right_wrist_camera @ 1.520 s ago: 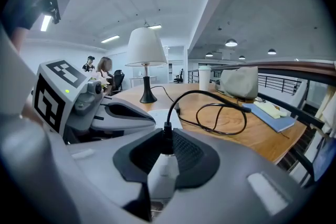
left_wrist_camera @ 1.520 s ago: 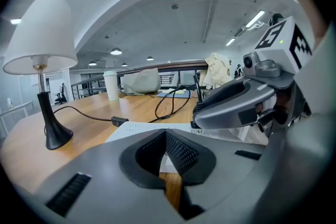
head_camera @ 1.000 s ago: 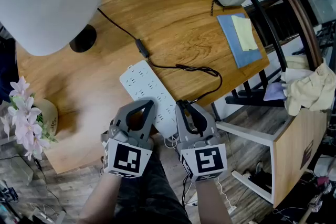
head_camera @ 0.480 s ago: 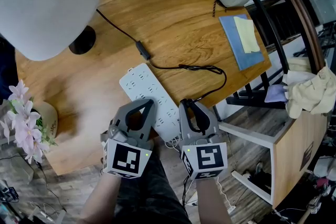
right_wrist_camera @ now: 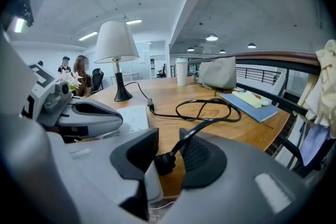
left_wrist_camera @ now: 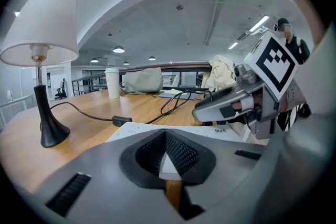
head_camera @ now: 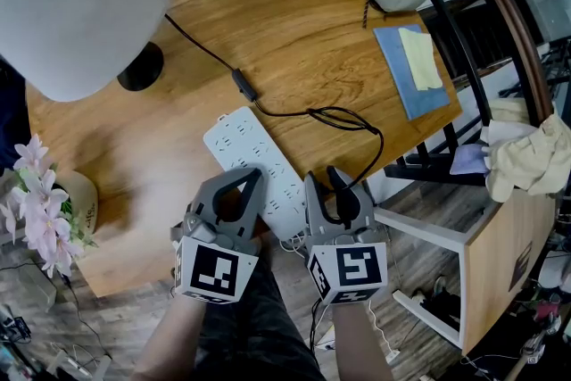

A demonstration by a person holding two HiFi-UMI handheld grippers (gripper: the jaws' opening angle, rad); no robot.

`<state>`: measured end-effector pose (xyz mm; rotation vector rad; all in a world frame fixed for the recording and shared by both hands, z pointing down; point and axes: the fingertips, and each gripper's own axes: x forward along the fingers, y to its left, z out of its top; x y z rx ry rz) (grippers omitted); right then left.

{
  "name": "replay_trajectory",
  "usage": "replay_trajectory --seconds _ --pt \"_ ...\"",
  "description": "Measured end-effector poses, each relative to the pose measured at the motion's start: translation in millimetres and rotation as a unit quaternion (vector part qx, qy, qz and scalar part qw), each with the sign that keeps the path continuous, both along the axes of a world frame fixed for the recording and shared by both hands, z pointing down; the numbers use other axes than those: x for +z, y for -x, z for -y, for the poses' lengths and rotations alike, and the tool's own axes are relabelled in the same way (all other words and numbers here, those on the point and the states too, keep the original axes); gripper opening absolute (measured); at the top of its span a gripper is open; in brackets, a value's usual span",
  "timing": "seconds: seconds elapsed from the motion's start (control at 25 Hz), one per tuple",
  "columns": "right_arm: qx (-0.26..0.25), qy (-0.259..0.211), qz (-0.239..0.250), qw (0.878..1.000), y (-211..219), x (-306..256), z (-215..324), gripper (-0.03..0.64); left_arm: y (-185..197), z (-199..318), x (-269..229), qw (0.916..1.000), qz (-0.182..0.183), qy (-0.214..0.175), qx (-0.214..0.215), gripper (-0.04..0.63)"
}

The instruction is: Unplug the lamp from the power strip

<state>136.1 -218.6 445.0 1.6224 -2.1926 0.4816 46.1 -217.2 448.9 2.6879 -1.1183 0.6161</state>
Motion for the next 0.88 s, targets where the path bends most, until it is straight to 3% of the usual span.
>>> replay_trajectory --seconds 0.36,0.64,0.88 --pt "0.016 0.028 0.022 0.999 -6 13 -12 0.14 -1 -3 -4 1.0 -0.007 -0.006 -0.001 -0.005" --pt "0.007 0.065 -0.017 0.998 -11 12 -20 0.17 -4 -8 -6 1.0 -0.008 -0.005 -0.001 -0.005" --pt "0.029 0.096 -0.026 0.995 -21 14 -29 0.184 -5 -9 -12 0.9999 -0.011 -0.009 0.0 -0.005"
